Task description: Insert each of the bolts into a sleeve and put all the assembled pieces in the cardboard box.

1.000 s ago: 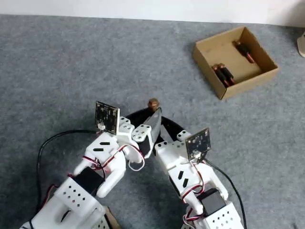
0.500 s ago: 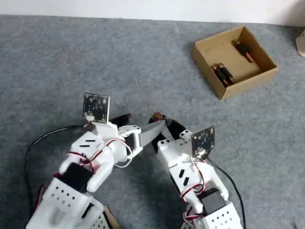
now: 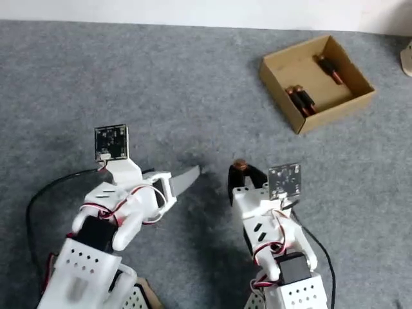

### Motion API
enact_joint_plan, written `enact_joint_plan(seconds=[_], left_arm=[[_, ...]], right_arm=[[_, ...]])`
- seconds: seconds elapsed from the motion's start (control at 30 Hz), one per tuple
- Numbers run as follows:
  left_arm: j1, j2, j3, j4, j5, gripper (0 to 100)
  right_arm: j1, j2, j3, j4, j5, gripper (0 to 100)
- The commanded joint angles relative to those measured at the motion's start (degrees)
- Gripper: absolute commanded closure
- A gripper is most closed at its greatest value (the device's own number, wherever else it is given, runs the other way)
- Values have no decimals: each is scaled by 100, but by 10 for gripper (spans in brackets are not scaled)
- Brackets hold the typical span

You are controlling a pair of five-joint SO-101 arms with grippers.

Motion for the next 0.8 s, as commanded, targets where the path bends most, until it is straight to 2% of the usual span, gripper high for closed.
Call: enact_joint_plan(seconds=[0.0, 0.1, 0.17, 0.37, 0.5, 0.77], left_arm=[[-57, -84, 136, -18, 62, 653], [-75, -84, 303, -26, 62, 655], [-75, -84, 312, -35, 70, 698], [-110, -84, 374, -343, 35, 998], [-215, -84, 576, -589, 26, 940], [-523, -84, 620, -659, -255, 986]], right_arm=[[207, -84, -31, 4, 651, 994], [400, -84, -48, 4, 782, 994], [497, -84, -57, 13, 905, 994], [725, -75, -75, 13, 1029, 994], [760, 92, -295, 22, 1108, 994], [1042, 2492, -1930, -365, 1327, 994]])
